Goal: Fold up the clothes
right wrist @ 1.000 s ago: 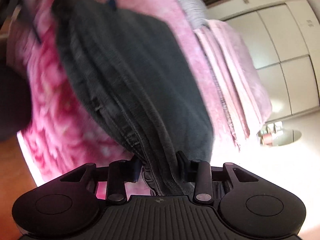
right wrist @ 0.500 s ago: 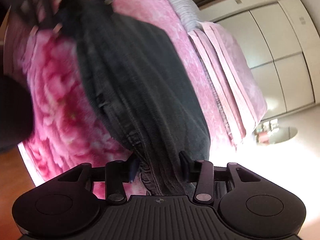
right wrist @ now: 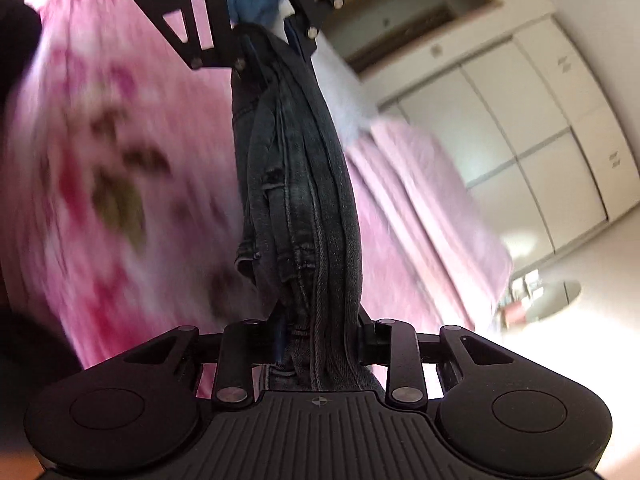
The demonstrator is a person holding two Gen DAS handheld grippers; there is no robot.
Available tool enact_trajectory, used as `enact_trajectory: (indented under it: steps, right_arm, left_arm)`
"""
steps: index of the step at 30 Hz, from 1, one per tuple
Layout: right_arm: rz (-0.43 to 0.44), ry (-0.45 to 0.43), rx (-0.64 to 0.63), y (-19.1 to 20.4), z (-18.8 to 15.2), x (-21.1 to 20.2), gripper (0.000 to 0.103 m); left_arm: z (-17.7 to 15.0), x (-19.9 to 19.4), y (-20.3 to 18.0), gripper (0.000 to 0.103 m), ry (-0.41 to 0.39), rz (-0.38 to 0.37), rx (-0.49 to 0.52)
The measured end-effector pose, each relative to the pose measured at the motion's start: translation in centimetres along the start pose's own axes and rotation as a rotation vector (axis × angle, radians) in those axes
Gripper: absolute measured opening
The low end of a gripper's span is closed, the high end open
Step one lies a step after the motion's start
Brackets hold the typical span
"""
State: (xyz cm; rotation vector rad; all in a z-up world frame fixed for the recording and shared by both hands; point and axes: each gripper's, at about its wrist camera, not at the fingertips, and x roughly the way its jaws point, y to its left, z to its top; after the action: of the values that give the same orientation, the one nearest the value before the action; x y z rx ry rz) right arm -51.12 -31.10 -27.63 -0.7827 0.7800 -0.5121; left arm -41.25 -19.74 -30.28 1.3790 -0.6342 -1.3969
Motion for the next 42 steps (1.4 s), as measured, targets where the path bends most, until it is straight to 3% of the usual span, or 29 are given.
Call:
enact_trajectory:
  steps: [5,9,15,19,22,26,30,32,35,40,42]
  right_arm:
    - [0.082,-0.093,-0.064,6.5,3.3,-1.0,0.03]
    - [0.139,-0.027,-0.102,10.9,3.0,-1.3,0.033]
    - [0.134,0.057,-0.034,10.5,2.5,-3.6,0.039]
    - [0.122,0.042,0.148,8.1,2.9,-6.4,0.039]
    - [0.083,0.041,0.316,5.0,2.8,-6.2,0.039]
    - [0.098,0.045,0.555,1.1,2.1,-2.8,0.038]
    - [0.192,0.05,0.725,-2.8,1.5,2.0,0.038]
    - [0.243,0.065,0.791,-4.7,0.9,4.4,0.038]
    - [0.307,0.167,0.842,-6.0,-1.0,8.1,0.038]
    - [0.363,0.142,0.886,-7.2,-2.4,9.9,0.038]
    - [0.378,0.123,0.916,-7.4,-3.1,10.1,0.038]
  left_arm:
    - [-4.6,-4.0,-6.5,0.022,0.091,-0.078,-0.063]
    - [-6.3,-5.4,-11.0,0.023,0.115,-0.125,-0.141]
    - [-7.2,-6.8,-9.4,0.026,0.087,-0.152,-0.252]
    - [-8.8,-9.2,-7.5,0.026,0.027,-0.221,-0.372]
    - [-9.6,-10.0,-5.3,0.026,0.002,-0.229,-0.464]
    - [-9.9,-8.1,-1.4,0.026,0.001,-0.204,-0.566]
    - [-10.2,-4.2,1.8,0.026,0.012,-0.201,-0.624]
    - [-10.5,-0.8,3.1,0.026,0.026,-0.233,-0.671]
    - [-11.3,4.3,4.5,0.026,0.039,-0.288,-0.752]
    - [-12.9,11.9,6.1,0.026,0.078,-0.393,-0.872]
    - [-13.7,14.3,5.8,0.031,0.106,-0.441,-0.879]
